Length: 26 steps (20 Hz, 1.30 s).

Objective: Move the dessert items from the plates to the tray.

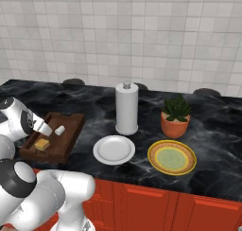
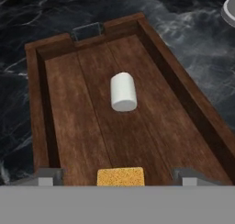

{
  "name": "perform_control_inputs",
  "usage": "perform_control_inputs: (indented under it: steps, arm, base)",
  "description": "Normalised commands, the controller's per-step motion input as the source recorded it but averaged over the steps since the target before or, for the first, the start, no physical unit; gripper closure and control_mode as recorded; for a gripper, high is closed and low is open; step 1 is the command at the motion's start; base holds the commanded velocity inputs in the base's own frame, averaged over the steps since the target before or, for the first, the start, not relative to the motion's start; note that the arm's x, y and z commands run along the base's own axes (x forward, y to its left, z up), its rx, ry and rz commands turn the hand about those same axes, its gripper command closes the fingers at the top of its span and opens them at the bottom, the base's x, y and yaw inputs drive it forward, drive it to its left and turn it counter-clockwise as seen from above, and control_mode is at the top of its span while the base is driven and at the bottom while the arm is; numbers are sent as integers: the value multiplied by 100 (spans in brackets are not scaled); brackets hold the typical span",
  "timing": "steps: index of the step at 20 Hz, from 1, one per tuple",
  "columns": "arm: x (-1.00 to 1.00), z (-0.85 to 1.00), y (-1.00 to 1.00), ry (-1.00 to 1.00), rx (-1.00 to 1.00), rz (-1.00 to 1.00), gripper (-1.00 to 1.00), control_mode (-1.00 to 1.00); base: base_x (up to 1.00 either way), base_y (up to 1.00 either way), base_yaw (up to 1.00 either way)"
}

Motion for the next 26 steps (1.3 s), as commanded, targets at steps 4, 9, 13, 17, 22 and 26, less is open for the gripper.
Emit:
perform_control_inputs:
  steps: [4,9,13,17,22,26]
  arm:
    - [-9,18,-1,0,0,0,-100,-100]
    - [-70,92,-14,-28,9,0,-100,-100]
    - [-96,100,-28,-52,16,0,-100,-100]
    - [-93,100,-42,-50,20,0,-100,-100]
    - [-73,93,-88,-40,25,-1,-100,-100]
    - [-37,45,-100,-45,37,-1,-100,-100]
  base:
    - [0,0,0]
    - [0,0,0]
    - [0,0,0]
    - [0,0,0]
    - [0,0,0]
    - [0,0,0]
